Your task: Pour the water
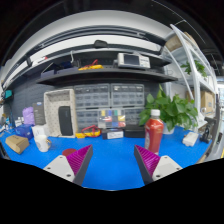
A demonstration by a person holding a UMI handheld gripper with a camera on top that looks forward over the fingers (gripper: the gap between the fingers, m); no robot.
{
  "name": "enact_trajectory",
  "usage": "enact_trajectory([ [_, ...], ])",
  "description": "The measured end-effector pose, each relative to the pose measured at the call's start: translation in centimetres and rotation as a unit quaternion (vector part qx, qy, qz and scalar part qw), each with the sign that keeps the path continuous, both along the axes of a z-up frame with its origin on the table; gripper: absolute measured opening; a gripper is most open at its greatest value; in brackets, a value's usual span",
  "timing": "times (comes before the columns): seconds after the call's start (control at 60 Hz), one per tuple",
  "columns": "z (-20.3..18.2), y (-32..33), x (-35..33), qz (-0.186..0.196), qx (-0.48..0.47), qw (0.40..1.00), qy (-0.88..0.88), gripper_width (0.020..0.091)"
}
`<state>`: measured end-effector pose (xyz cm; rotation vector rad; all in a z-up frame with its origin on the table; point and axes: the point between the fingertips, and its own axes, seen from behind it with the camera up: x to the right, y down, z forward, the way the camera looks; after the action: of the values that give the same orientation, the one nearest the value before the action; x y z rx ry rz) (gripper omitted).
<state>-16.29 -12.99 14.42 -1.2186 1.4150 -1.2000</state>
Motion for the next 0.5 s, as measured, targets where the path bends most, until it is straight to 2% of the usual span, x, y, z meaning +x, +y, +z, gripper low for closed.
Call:
enact_trajectory([
  [0.1, -2.0, -5.1, -1.1, -0.037, -0.004, 0.999, -0.003, 0.0857],
  [0.233, -1.9, -10.6, 0.7, -0.069, -0.020, 0.997, -0.026, 0.0835],
  [0.5, -2.2, -16.2, 8.7, -0.067, -0.030, 0.997, -0.029, 0.0834],
])
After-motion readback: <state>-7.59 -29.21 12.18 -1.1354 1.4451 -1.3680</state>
